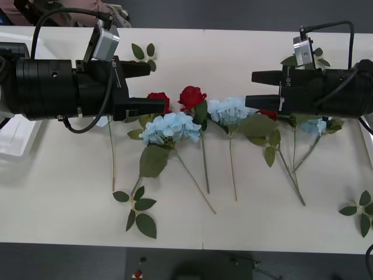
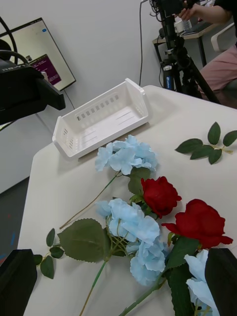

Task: Put the red flowers into the right box and the blue flowers into the left box

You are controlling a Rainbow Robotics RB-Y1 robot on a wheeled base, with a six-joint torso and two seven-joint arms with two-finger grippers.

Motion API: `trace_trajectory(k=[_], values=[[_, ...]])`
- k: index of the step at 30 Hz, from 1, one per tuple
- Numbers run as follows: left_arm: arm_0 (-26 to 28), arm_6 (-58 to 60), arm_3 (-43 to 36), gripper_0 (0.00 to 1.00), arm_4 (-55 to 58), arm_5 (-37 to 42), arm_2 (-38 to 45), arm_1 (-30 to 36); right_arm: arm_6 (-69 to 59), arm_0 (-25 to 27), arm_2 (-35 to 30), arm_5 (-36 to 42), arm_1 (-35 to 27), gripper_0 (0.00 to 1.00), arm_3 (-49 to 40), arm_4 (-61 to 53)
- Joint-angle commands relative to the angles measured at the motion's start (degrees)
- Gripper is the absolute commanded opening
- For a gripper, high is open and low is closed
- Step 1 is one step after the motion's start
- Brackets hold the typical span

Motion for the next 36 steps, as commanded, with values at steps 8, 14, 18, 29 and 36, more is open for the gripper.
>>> trace_trajectory(k=[8, 14, 18, 29, 36], values=[[-0.2, -1.9, -2.1, 1.00, 7.2, -0.7, 0.6, 0.5, -35.0, 3.5, -4.1, 6.2, -8.7, 1.00, -10.6, 10.0], [-1.9, 10.2, 2.4, 1.00, 26.6, 6.1, 1.1, 14.0, -83.3, 3.5, -12.4, 16.9, -15.9, 1.00, -15.4, 17.0], [2.5, 20.1, 9.7, 1.00, 21.2, 13.2, 0.5, 15.7, -97.9, 3.9, -16.3, 23.0, -16.5, 1.00, -15.4, 27.6], [-5.1, 38.2, 22.3, 1.00, -10.3, 14.7, -12.6, 11.3, -100.5, 4.4, -5.8, 9.5, -15.9, 1.00, -7.8, 54.7], [-16.8, 45.1, 31.0, 1.00, -22.4, 14.6, -21.6, 3.3, -100.1, 0.8, 0.3, 1.1, -14.7, 1.00, 3.4, 55.8]])
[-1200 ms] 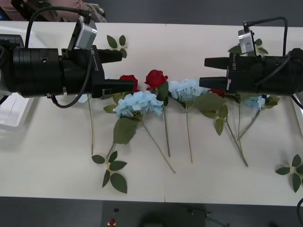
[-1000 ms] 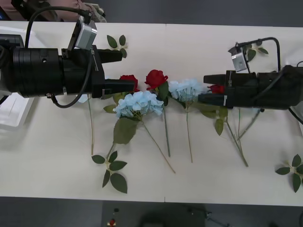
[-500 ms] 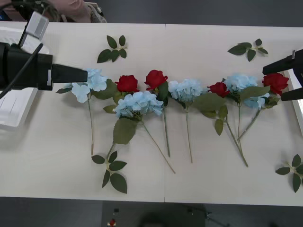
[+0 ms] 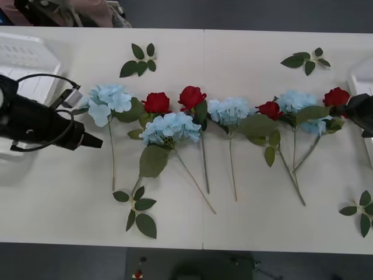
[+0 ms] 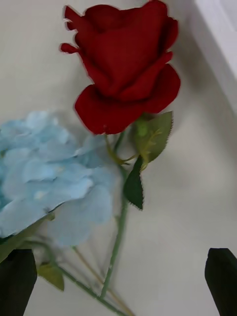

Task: Put the red flowers into the right box and the blue flowers into the left box

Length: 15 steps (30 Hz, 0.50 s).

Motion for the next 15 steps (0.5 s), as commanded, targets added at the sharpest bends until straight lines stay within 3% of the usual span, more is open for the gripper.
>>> trace_trajectory(k=[1, 7, 15], values=[[-8.0, 5.1, 5.1, 1.00, -5.6, -0.3, -3.4, -5.1, 0.8, -4.7, 2.1, -3.5, 1.8, 1.00, 7.1, 0.5], [-12.3, 7.7, 11.7, 1.00, -10.1, -3.5, -7.2, -9.9, 1.0, -8.7, 5.5, -8.0, 5.2, 1.00, 14.9, 2.3], [-14.3, 7.5, 21.7, 1.00, -15.3, -8.4, -7.8, -16.5, 1.2, -14.5, 13.0, -13.9, 8.1, 1.00, 23.6, 4.3]])
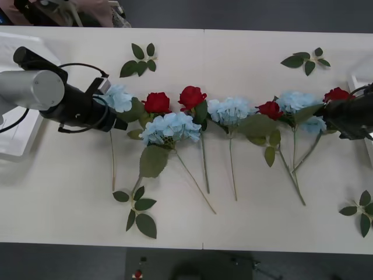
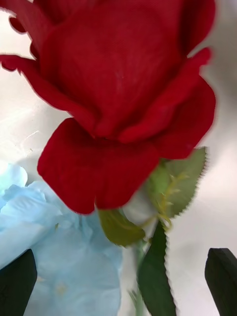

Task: Put the red flowers into the right box and the blue flowers into the left box

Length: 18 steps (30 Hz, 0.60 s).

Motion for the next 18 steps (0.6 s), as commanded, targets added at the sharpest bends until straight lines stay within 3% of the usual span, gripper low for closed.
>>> trace_trajectory(k=[1, 5, 7, 8, 9, 15, 18], values=[[-1.9, 0.7, 3.1, 1.00, -4.4, -3.4, 0.6, -1.7, 1.2, -3.9, 3.1, -1.9, 0.3, 1.00, 2.4, 0.6], [-2.0, 0.6, 5.7, 1.00, -7.5, -5.4, 0.6, -4.8, 1.2, -4.5, 4.8, -4.1, 0.6, 1.00, 4.2, 0.9], [-2.2, 0.6, 6.9, 0.58, -9.6, -6.5, 0.6, -6.0, 1.4, -4.5, 4.9, -4.6, 1.1, 1.00, 5.1, 1.2], [-2.1, 0.6, 7.2, 0.16, -11.0, -7.0, 0.6, -6.6, 1.5, -4.5, 4.9, -4.8, 1.2, 1.00, 5.7, 1.4], [-2.1, 0.6, 7.6, 0.06, -12.2, -7.2, 0.6, -6.9, 1.6, -4.6, 4.9, -4.9, 1.4, 0.98, 5.9, 1.6], [-2.0, 0.3, 7.6, 0.00, -15.0, -7.2, 0.5, -7.0, 1.8, -5.1, 7.1, -6.8, 1.6, 0.96, 7.6, 2.4], [-2.1, 0.1, 7.3, 0.00, -15.2, -7.2, 0.6, -6.7, 2.0, -6.2, 10.1, -9.1, 1.8, 0.87, 10.3, 1.8]])
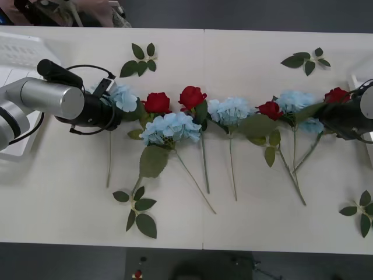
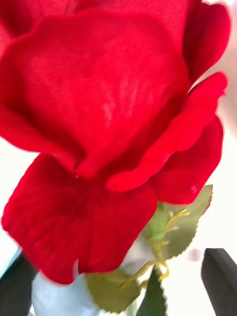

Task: Put the red flowers into the right box and the blue flowers into the left box

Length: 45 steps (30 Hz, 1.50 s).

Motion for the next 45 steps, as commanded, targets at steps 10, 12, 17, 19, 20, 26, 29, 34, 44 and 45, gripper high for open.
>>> trace_trajectory(k=[10, 12, 17, 19, 20, 26, 29, 34, 44, 45], values=[[-2.0, -0.3, -8.1, 0.00, -1.1, -0.2, 0.5, 6.8, 1.9, -4.4, 6.4, -4.9, 2.0, 0.06, 6.5, -0.6], [-3.9, -0.4, -13.7, 0.00, -1.2, 4.3, 0.5, 12.8, 2.0, -4.4, 6.4, -4.9, 2.0, 0.00, 6.5, -0.7], [-9.2, -3.0, -26.8, 0.00, -6.9, 20.3, 0.5, 29.2, 2.0, -4.8, 6.4, -4.9, 2.0, 0.00, 6.5, -1.0], [-9.4, -5.0, -29.9, 0.00, -13.5, 23.3, 0.4, 33.4, 2.1, -4.9, 6.4, -4.9, 2.0, 0.00, 6.5, -1.1], [-8.6, -5.1, -30.4, 0.00, -18.6, 23.8, 0.4, 34.9, 2.2, -5.0, 6.4, -4.9, 2.0, 0.00, 6.5, -1.2], [-2.4, -2.0, -22.5, 0.00, -32.5, 14.1, 0.4, 36.0, 3.9, -7.0, 6.1, -4.7, 0.5, 0.00, 4.5, -1.8], [-0.4, 1.1, -17.1, 0.10, -36.7, 9.0, 0.5, 33.4, 8.3, -7.7, 5.6, -2.2, -2.9, 0.00, -0.9, -2.0], [0.0, 4.7, -11.8, 0.80, -40.2, 7.9, 0.4, 30.1, 15.9, -10.4, 4.2, 9.7, -10.6, 0.00, -12.0, -0.1], [0.5, -4.4, -21.6, 1.00, -11.9, 0.1, 0.5, 38.0, 29.8, -13.8, 4.4, 16.1, -18.1, 0.00, -14.0, 22.8], [0.5, -6.1, -25.0, 1.00, -4.5, 0.1, 0.9, 39.3, 29.9, -13.8, 4.4, 12.4, -17.3, 0.00, -10.5, 24.6]])
